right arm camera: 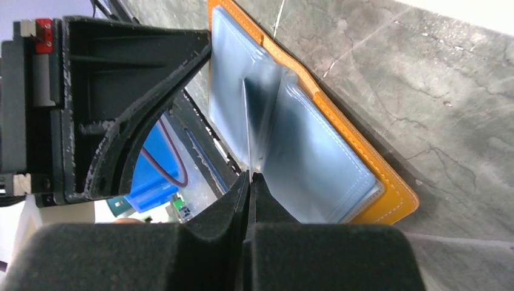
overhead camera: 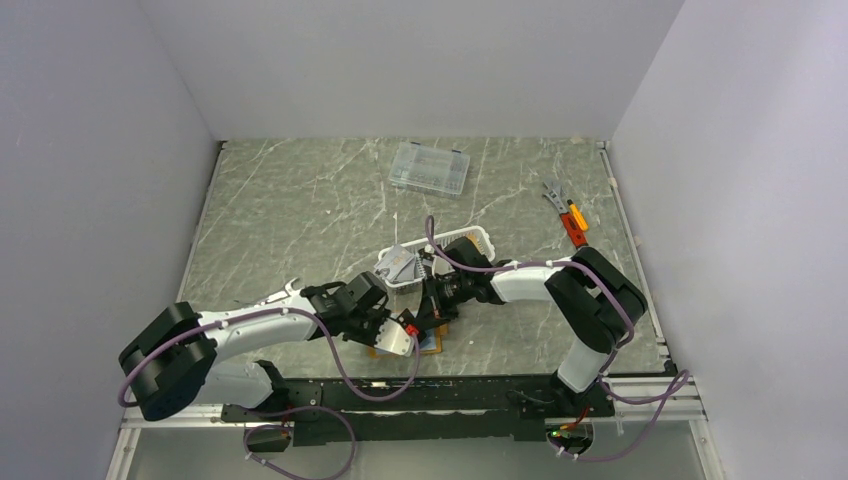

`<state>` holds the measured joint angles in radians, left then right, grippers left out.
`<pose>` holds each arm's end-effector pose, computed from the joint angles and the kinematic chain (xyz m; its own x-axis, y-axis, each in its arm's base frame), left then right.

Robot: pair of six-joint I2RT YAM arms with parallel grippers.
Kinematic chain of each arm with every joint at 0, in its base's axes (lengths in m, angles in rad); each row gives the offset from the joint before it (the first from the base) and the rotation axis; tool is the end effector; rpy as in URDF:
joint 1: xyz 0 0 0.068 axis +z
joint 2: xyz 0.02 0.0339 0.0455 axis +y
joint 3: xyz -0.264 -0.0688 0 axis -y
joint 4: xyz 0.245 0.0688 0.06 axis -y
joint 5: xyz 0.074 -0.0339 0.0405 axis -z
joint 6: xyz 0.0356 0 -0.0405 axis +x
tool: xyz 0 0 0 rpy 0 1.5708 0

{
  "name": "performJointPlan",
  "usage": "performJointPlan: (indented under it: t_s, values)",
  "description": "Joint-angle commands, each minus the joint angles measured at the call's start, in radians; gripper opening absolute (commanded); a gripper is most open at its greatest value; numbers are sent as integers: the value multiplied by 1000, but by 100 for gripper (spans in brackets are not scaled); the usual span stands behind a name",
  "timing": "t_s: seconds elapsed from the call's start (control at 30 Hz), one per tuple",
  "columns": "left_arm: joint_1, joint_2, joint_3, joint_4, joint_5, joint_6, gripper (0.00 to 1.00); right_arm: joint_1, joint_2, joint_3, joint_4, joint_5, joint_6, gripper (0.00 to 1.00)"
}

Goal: Put the credit cards into the card holder
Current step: Insert the credit card into the card holder.

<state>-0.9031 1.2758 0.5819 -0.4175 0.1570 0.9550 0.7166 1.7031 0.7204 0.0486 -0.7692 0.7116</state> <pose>0.1308 -0.1749 0.1577 0.3476 0.8613 -0.3705 0.9258 -0.2528 0.2810 0.2099 0.2156 0.1246 -0.9710 -0.2236 -0.0850 -0.1976 0.5495 0.8118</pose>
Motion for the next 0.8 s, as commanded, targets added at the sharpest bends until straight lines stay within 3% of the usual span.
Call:
performJointPlan:
  t_s: [0.0,0.77]
  values:
    - [-34,5,-15,-99,64,-29,19,-10,6,-14,61,27,15,0]
    - [-129,28,-6,-124,81,-61,17,54,11,-180,397,176,185,0]
